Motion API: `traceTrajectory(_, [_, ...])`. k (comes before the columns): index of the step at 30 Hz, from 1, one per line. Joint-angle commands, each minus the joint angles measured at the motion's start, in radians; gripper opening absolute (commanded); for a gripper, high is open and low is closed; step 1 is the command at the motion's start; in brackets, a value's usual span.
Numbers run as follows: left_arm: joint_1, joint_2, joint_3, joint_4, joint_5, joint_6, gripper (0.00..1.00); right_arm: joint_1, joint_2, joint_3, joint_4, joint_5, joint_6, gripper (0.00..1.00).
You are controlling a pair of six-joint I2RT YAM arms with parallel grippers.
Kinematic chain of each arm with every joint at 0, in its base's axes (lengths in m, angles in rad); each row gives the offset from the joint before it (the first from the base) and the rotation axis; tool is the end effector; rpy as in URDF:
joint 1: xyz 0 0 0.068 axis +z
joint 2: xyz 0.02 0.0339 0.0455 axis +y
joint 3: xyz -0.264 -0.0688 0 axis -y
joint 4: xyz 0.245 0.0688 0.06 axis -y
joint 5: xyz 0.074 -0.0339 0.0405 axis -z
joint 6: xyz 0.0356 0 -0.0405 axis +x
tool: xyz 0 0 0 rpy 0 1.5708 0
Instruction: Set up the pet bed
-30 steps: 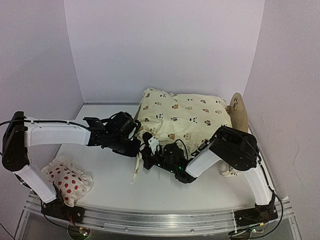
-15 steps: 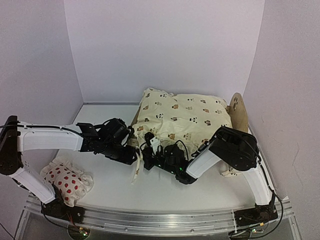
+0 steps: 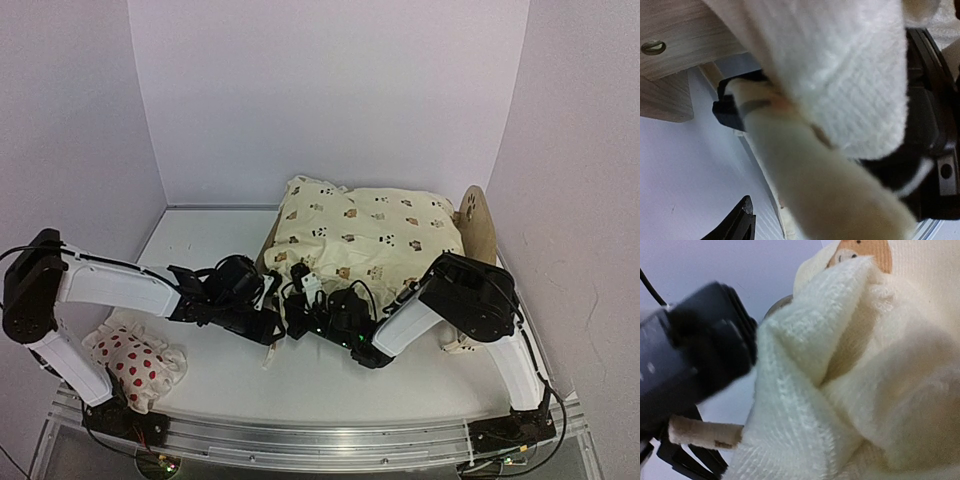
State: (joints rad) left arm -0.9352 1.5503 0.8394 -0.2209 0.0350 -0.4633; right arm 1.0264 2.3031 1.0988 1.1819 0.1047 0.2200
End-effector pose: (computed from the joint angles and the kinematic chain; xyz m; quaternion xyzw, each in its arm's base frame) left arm 0.1799 -0.2460 0.1751 0.2272 0.9217 -0.2148 0.2296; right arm 0.2361 0.3828 0.1001 -0.2465 0.6711 0.3771 0.5888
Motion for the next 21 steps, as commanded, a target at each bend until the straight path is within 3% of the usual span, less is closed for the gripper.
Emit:
traceTrajectory(1, [-0.002, 0.067, 0.015, 0.074, -0.008, 0.023, 0.50, -0.010, -0.059, 0.001, 0.004, 0.023, 0.023, 0.00])
traceTrajectory(8, [-0.002, 0.112, 0.013, 0.090, -0.071, 0.005, 0.47, -0.009, -0.062, -0.005, -0.002, 0.025, 0.022, 0.00])
traceTrajectory(12, [-0.002, 0.150, 0.018, 0.120, -0.057, 0.009, 0.38, -0.010, -0.057, -0.001, -0.005, 0.024, 0.023, 0.00])
traceTrajectory(16, [-0.002, 0.176, 0.027, 0.136, -0.053, 0.007, 0.23, -0.010, -0.055, -0.001, -0.005, 0.026, 0.025, 0.00])
traceTrajectory(19, [-0.003, 0.178, 0.036, 0.125, -0.061, 0.003, 0.04, -0.010, -0.058, -0.002, -0.008, 0.024, 0.026, 0.00])
traceTrajectory(21, [-0.004, 0.157, 0.035, 0.116, -0.065, -0.004, 0.00, -0.010, -0.058, -0.006, -0.011, 0.025, 0.027, 0.00])
